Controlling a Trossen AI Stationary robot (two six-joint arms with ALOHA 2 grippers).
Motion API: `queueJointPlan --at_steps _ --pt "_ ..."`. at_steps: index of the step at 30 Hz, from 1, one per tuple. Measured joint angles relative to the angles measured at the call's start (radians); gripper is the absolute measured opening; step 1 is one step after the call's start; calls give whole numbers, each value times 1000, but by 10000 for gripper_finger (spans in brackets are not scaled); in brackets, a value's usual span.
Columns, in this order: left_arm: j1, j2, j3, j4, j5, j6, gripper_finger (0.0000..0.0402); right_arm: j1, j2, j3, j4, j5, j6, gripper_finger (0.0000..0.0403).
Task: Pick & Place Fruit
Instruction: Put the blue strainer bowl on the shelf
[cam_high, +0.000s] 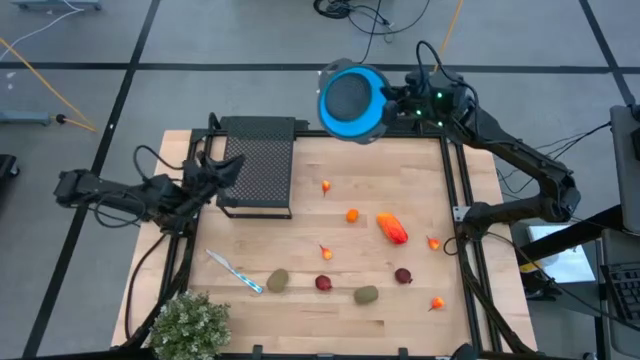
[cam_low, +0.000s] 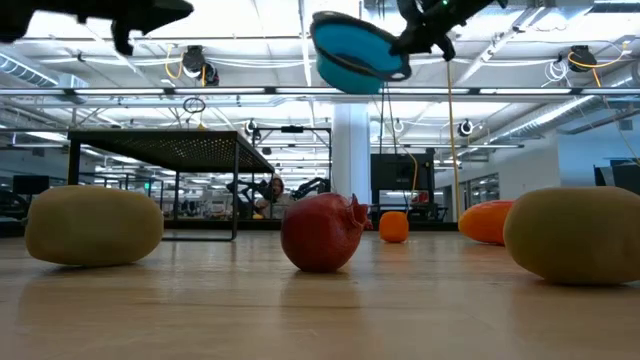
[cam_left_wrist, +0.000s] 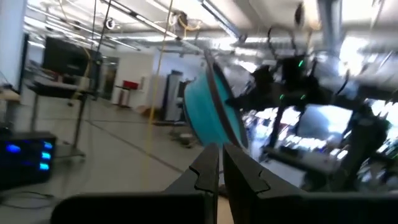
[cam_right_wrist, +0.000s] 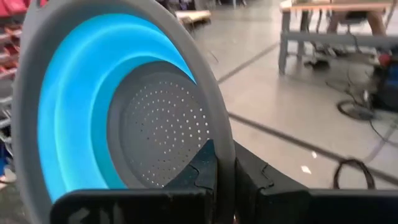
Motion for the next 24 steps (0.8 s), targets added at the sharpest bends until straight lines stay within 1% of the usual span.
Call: queueJointPlan --at_steps 5,9,13,17,20,24 --pt "32 171 139 -14 -5 82 21 44 34 0 86 2 -10 10" --pt "79 293 240 -41 -12 114 21 73 59 0 142 3 -18 10" --pt "127 404 338 -107 -15 120 21 100 78 0 147 28 -18 10" --pt "160 500 422 -155 -11 183 21 113 81 0 124 23 3 10" --pt "183 549 468 -165 35 212 22 113 81 0 108 22 7 10" --pt "215 587 502 -165 110 190 22 113 81 0 109 25 6 10"
